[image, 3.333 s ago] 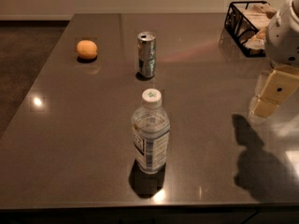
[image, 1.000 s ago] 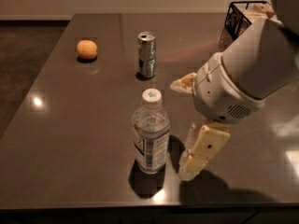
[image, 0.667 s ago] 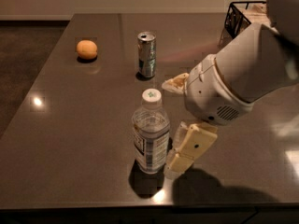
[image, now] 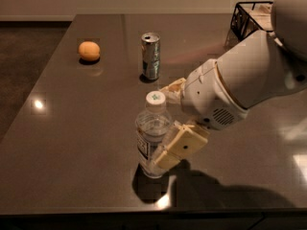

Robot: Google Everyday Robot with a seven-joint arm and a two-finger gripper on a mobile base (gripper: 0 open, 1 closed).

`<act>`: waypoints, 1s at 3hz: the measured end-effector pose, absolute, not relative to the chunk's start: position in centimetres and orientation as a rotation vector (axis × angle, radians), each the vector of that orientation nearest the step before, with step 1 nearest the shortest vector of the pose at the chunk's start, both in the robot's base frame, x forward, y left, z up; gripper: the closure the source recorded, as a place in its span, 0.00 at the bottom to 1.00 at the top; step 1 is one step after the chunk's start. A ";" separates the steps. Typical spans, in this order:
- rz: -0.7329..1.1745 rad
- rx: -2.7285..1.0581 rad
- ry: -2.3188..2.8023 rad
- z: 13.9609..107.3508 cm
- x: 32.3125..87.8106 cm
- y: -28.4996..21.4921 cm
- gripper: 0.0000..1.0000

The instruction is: Knock blue plastic bottle over

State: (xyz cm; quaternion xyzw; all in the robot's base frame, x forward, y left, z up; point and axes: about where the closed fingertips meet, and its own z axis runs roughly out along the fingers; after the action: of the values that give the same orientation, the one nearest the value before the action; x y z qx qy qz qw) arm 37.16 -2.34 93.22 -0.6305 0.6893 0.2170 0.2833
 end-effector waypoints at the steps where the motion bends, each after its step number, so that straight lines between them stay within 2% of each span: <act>1: 0.634 -1.657 1.845 93.7 37.0 -1.7 0.39; 3: 0.543 -1.668 1.906 95.4 38.5 -2.3 0.85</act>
Offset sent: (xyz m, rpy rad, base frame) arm 0.0062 0.0056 0.0188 0.0206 0.0330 -0.0442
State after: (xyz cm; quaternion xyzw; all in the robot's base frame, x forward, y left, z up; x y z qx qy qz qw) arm 38.46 -2.31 95.41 -0.6195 0.7082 0.2016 0.2722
